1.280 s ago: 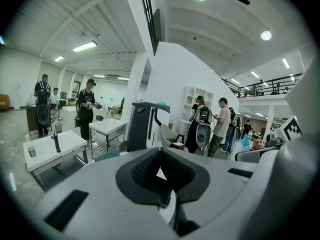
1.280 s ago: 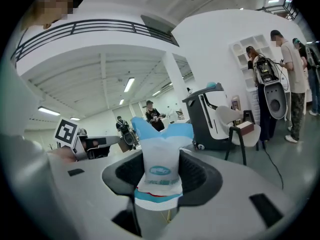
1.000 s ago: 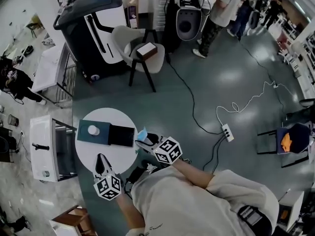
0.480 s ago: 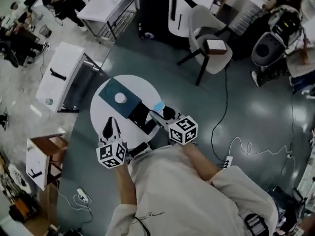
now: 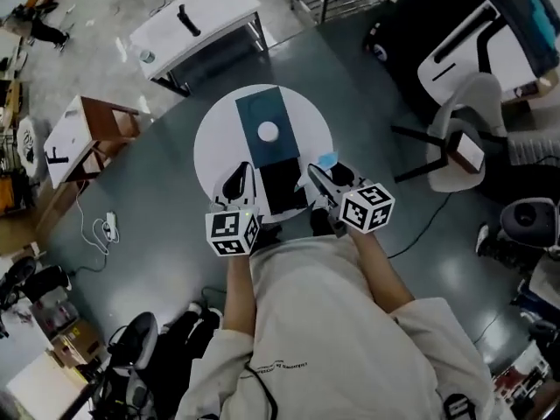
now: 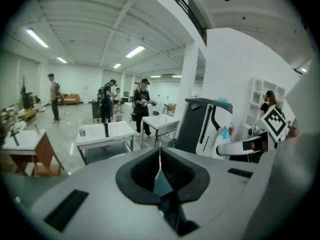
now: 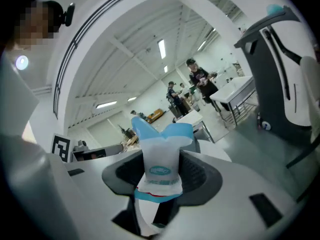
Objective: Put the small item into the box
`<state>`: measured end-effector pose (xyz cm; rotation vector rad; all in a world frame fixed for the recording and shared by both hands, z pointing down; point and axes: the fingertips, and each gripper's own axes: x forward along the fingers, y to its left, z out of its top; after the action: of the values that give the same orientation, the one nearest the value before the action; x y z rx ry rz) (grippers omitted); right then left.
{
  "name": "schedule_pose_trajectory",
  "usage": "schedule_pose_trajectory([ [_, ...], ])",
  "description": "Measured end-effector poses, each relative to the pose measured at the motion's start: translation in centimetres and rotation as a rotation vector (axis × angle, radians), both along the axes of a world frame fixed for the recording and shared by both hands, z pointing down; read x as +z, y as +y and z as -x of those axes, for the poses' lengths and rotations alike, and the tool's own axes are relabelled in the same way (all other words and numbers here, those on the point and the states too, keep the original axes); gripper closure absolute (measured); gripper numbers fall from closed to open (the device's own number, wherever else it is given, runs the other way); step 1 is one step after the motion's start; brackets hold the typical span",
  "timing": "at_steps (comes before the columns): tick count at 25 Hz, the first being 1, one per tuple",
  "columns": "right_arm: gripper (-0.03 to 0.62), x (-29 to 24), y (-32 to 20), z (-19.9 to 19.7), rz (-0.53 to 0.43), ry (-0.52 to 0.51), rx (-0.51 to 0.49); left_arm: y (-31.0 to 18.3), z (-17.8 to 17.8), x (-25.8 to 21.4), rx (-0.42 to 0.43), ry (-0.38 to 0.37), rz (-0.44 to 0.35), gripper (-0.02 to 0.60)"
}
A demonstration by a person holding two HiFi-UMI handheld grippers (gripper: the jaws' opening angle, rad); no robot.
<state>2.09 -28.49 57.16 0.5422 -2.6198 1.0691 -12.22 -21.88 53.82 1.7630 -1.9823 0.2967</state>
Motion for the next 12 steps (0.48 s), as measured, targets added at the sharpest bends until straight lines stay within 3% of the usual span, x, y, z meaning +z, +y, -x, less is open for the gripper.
schedule_pose_trajectory([
  [7,0.370,6.7,2.9,4.5,0.167,0.130,-0.295,4.2,1.0,3.3,-0.201,0.015,0.066,0.557],
  [12,0.371,11.9,6.1,6.3,0.243,0.267,-0.425,8.9,0.8,5.3,-0.312,0.032,0.092,0.557],
])
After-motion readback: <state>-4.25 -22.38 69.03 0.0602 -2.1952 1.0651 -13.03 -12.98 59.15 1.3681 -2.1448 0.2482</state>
